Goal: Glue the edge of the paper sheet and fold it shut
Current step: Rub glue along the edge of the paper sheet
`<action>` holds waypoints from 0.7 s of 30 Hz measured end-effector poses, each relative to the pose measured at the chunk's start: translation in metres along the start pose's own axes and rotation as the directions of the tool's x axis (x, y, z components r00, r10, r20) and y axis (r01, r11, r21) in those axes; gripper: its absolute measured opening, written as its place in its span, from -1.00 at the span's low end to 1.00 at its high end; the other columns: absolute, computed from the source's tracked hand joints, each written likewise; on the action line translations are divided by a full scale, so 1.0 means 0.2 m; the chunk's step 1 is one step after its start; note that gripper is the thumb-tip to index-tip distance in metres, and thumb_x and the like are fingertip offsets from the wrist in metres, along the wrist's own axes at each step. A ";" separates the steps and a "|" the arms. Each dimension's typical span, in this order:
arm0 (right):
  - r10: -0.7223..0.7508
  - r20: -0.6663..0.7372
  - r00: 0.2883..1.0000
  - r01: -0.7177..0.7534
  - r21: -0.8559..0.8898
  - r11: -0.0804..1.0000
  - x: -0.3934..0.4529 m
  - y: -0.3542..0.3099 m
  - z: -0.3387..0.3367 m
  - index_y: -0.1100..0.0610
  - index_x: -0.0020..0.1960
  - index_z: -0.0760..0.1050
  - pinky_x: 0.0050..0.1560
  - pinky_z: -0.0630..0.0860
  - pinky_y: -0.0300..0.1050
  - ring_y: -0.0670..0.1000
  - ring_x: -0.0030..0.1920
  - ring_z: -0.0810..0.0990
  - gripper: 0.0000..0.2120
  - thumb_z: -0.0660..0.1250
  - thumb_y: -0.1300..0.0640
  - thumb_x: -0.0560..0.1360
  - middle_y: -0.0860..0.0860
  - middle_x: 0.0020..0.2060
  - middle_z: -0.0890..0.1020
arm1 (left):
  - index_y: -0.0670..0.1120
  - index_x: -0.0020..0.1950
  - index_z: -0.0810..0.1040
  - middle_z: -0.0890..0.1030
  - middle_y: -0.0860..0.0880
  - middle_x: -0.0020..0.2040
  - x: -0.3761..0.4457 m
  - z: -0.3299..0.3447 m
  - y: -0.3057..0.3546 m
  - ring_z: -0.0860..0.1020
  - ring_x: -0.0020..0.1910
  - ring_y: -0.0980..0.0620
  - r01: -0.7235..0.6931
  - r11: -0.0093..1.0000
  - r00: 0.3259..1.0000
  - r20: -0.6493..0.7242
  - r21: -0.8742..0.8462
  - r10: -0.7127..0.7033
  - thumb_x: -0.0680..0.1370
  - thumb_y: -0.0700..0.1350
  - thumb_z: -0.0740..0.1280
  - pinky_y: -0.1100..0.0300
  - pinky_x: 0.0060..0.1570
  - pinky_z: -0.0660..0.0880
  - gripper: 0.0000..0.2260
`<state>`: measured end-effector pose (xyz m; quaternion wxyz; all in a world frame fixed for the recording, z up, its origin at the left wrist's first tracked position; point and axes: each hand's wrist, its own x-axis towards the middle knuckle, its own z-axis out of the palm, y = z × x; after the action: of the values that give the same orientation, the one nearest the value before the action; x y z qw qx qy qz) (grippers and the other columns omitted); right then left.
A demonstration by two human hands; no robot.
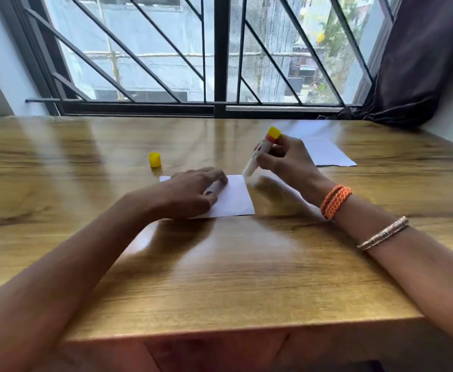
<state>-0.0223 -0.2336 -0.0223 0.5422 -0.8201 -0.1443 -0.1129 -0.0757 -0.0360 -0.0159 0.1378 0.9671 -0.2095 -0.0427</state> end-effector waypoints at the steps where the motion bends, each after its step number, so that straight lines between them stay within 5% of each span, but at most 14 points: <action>1: -0.008 0.005 1.000 0.008 0.009 1.000 -0.01 0.00 0.01 0.17 -0.17 0.55 -0.07 0.53 0.09 0.13 -0.20 0.58 -0.82 0.36 0.12 0.26 0.31 -0.14 0.65 | -0.02 0.34 0.33 0.38 0.01 0.38 -0.01 0.00 0.00 0.36 0.31 -0.05 0.002 1.000 1.000 0.004 0.004 -0.002 0.50 -0.08 0.10 0.00 0.28 0.29 -0.60; 9: -0.105 -0.025 0.994 0.099 -0.171 0.980 -0.01 0.00 0.03 0.17 -0.11 0.59 -0.06 0.58 -0.07 0.02 -0.14 0.67 -0.89 0.43 0.22 0.36 0.05 -0.22 0.68 | -0.05 0.24 0.32 0.42 -0.07 0.23 0.03 0.07 0.00 0.36 0.23 -0.08 0.024 0.995 0.998 -0.059 0.092 -0.019 0.40 0.03 -0.07 -0.02 0.20 0.27 -0.54; 17: -0.107 -0.040 0.993 0.098 -0.183 0.978 0.01 0.02 0.04 0.14 -0.08 0.60 -0.14 0.54 -0.29 -0.06 -0.16 0.65 -0.87 0.44 0.18 0.38 0.01 -0.19 0.68 | -0.05 0.35 0.25 0.36 -0.06 0.34 0.03 0.09 0.01 0.32 0.30 -0.06 0.034 0.992 0.996 -0.088 0.118 -0.024 0.39 0.01 -0.05 0.00 0.22 0.23 -0.47; 21: -0.095 -0.043 0.995 0.085 -0.187 0.979 0.02 0.02 0.04 0.15 -0.07 0.59 -0.12 0.55 -0.23 -0.06 -0.17 0.64 -0.87 0.44 0.19 0.39 0.02 -0.20 0.68 | -0.04 0.47 0.15 0.24 -0.04 0.45 0.03 0.09 0.01 0.24 0.40 -0.06 0.027 0.987 0.996 -0.088 0.156 -0.014 0.54 -0.03 -0.01 -0.03 0.32 0.19 -0.52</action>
<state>-0.0178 -0.2263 -0.0275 0.4615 -0.8563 -0.1562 -0.1712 -0.0732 -0.0450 -0.0326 0.0697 0.9780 -0.1960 0.0142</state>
